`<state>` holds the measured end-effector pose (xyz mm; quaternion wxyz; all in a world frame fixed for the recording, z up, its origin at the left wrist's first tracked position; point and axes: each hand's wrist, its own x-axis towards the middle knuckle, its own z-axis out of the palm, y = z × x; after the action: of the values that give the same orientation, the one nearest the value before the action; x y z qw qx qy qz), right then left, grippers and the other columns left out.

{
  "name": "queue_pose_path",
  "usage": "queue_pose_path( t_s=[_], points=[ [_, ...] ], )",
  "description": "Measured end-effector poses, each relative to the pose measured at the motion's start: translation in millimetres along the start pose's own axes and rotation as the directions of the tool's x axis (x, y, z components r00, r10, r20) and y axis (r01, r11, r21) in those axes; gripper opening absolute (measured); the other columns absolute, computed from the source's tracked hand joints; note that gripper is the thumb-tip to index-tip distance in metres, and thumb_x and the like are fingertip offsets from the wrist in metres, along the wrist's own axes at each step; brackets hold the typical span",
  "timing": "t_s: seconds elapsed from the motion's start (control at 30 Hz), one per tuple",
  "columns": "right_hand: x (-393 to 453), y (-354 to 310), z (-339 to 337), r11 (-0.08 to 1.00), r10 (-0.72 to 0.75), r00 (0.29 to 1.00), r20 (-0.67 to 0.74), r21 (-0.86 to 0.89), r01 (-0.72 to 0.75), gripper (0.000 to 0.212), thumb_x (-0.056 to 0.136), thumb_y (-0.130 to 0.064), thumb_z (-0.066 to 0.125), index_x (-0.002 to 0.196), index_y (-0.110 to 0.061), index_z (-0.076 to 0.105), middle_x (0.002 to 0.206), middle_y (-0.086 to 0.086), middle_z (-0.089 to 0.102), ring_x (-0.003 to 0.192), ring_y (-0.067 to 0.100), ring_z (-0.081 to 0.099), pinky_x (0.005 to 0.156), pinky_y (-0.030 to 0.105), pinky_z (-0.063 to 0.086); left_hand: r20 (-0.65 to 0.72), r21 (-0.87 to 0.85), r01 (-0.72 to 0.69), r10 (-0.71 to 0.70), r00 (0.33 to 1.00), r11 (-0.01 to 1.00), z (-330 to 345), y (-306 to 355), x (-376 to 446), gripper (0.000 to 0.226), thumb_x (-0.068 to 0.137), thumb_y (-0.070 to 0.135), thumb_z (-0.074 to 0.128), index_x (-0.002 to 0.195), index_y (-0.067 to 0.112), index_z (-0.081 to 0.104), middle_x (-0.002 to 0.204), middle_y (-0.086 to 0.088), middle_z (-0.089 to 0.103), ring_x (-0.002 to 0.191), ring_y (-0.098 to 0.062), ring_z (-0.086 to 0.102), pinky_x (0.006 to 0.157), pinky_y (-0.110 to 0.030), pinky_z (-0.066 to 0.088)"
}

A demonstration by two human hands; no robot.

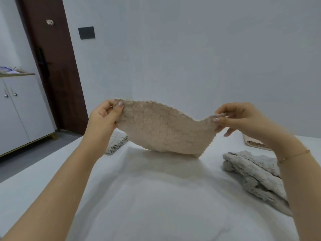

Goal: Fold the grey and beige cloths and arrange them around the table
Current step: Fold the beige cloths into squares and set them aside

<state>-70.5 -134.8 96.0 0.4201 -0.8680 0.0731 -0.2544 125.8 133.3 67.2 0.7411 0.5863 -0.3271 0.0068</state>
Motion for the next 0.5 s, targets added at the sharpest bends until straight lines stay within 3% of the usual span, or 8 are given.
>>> queue_pose_path(
  t_s=[0.07, 0.17, 0.23, 0.3, 0.4, 0.5],
  points=[
    [-10.6, -1.9, 0.7, 0.984, 0.151, 0.952, 0.267, -0.136, -0.118, 0.011, 0.081, -0.016, 0.070, 0.085, -0.006, 0.069, 0.075, 0.012, 0.071, 0.071, 0.022, 0.070, 0.058, 0.034, 0.056, 0.080, 0.089, 0.108, -0.115, 0.990, 0.990, -16.8, -9.6, -24.9, 0.018, 0.087, 0.034, 0.064, 0.090, 0.017, 0.067, 0.081, 0.003, 0.071, 0.078, -0.011, 0.065, 0.081, -0.036, 0.051],
    [-21.6, -5.4, 12.5, 0.960, 0.249, 0.807, 0.535, -0.248, -0.132, 0.016, 0.078, -0.025, 0.072, 0.084, -0.010, 0.071, 0.080, 0.016, 0.071, 0.072, 0.014, 0.067, 0.060, 0.031, 0.053, 0.179, 0.198, 0.199, -0.235, 0.955, 0.960, -41.9, -19.1, -65.1, 0.050, 0.061, 0.063, 0.073, 0.085, 0.019, 0.069, 0.079, 0.003, 0.070, 0.072, -0.009, 0.064, 0.068, -0.020, 0.051],
    [-26.8, -8.1, 22.3, 0.957, 0.262, 0.741, 0.618, -0.265, -0.117, 0.013, 0.080, -0.025, 0.072, 0.083, -0.012, 0.071, 0.079, 0.014, 0.070, 0.073, 0.013, 0.064, 0.063, 0.030, 0.052, 0.178, 0.260, 0.243, -0.294, 0.939, 0.934, -52.8, -23.4, -87.1, 0.049, 0.061, 0.067, 0.072, 0.078, 0.021, 0.069, 0.071, 0.005, 0.066, 0.064, -0.005, 0.060, 0.058, -0.013, 0.047],
    [-33.1, -9.2, 30.9, 0.958, 0.265, 0.665, 0.699, -0.271, -0.097, 0.010, 0.082, -0.024, 0.072, 0.083, -0.014, 0.071, 0.080, 0.014, 0.069, 0.075, 0.014, 0.062, 0.063, 0.029, 0.052, 0.195, 0.287, 0.277, -0.339, 0.920, 0.917, -58.2, -26.9, -103.9, 0.029, 0.078, 0.049, 0.065, 0.071, 0.021, 0.067, 0.064, 0.005, 0.062, 0.057, -0.006, 0.054, 0.052, -0.014, 0.043],
    [-46.4, -6.8, 39.7, 0.960, 0.270, 0.534, 0.801, -0.266, -0.088, 0.005, 0.085, -0.020, 0.070, 0.082, -0.016, 0.069, 0.083, 0.016, 0.070, 0.074, 0.015, 0.062, 0.062, 0.027, 0.052, 0.201, 0.317, 0.313, -0.386, 0.900, 0.895, -62.5, -29.8, -122.1, 0.020, 0.084, 0.030, 0.059, 0.073, 0.015, 0.067, 0.065, 0.000, 0.063, 0.055, -0.006, 0.053, 0.050, -0.014, 0.040],
    [-59.7, 0.7, 41.5, 0.963, 0.269, 0.442, 0.856, -0.239, -0.124, 0.009, 0.086, -0.019, 0.069, 0.084, -0.012, 0.065, 0.082, 0.010, 0.069, 0.069, 0.013, 0.060, 0.061, 0.026, 0.050, 0.232, 0.316, 0.356, -0.436, 0.870, 0.879, -69.7, -27.6, -135.1, 0.042, 0.076, 0.055, 0.067, 0.076, 0.013, 0.066, 0.066, 0.000, 0.065, 0.057, -0.007, 0.055, 0.050, -0.011, 0.040]
  ],
)
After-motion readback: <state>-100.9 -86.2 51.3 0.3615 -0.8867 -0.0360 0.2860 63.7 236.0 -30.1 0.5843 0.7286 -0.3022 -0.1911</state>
